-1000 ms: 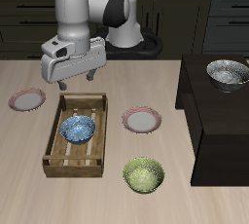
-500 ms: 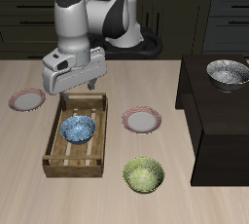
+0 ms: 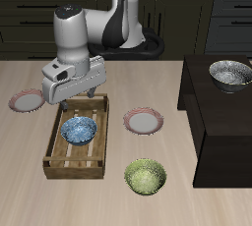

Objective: Place the blue bowl onto the plate that is in the center of the table

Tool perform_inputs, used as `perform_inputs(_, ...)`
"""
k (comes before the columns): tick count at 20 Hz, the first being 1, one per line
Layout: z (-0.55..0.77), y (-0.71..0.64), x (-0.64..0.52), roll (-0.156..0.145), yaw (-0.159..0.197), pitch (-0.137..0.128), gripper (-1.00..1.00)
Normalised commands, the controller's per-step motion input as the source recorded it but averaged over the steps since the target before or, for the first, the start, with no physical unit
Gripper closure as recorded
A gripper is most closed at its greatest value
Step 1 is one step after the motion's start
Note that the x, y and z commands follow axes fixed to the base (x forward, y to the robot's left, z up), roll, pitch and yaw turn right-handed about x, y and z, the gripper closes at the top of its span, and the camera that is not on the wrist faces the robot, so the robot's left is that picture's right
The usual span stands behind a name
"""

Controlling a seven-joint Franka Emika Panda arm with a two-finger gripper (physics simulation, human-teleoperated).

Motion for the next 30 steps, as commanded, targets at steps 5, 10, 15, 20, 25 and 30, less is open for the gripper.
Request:
perform_inputs(5,-0.24,-0.04,0.02,-0.008,0.001,0.025,-1.0)
perform_inputs(10,-0.22,0.06,-0.04,0.012,0.022,0.02,-1.0)
perform_inputs(15,-0.22,-0.04,0.01,-0.015,0.006,0.019,-1.0)
perform_inputs(20,-0.24,-0.02,-0.02,-0.007,0.01,0.023,-1.0)
perform_inputs(25,-0.29,0.02,-0.06,0.002,0.01,0.034,-1.0)
perform_inputs(30,-0.23,0.01,-0.04,-0.005,-0.007,0.031,-1.0)
